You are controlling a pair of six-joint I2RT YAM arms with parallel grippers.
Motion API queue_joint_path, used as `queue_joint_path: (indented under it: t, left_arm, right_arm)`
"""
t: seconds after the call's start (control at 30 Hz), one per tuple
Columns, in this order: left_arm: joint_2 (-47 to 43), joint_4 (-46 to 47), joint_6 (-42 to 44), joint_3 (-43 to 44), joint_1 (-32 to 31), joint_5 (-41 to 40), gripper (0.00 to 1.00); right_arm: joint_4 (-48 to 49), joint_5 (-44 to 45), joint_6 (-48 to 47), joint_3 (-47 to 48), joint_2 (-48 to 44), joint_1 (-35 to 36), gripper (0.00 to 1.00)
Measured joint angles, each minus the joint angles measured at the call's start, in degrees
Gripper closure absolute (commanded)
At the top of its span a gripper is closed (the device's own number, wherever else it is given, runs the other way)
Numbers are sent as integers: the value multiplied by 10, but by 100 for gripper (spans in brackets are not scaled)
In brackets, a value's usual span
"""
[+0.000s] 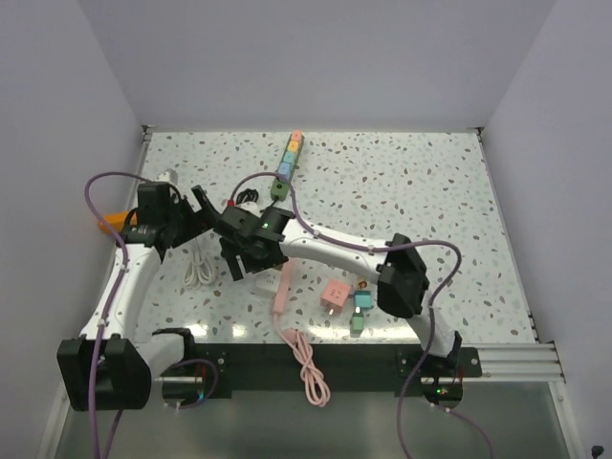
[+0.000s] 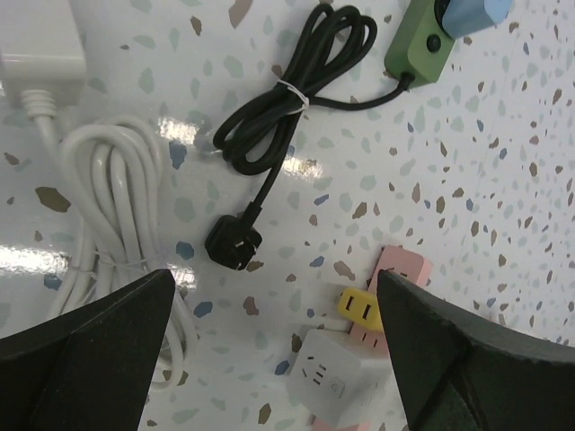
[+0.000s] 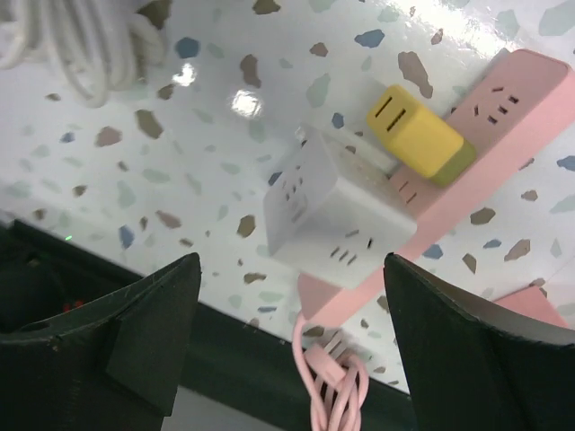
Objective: Pull the plug off the socket
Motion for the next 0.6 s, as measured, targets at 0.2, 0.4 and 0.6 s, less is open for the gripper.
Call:
queue_joint_path:
  t: [0.2,0.4,0.6]
  left_arm:
    - [-39,-26,-37,15,0,-65,0]
    - [-66,-38,-51,12,0,-85,0]
    - [-65,-33,-52,-26,1,-54,0]
  right_arm:
    - [-78,38,-11,94,126,2,16]
    - [-92,56,-10,75,134,3,33]
    - [28,28,14,-155,-9,-8,71]
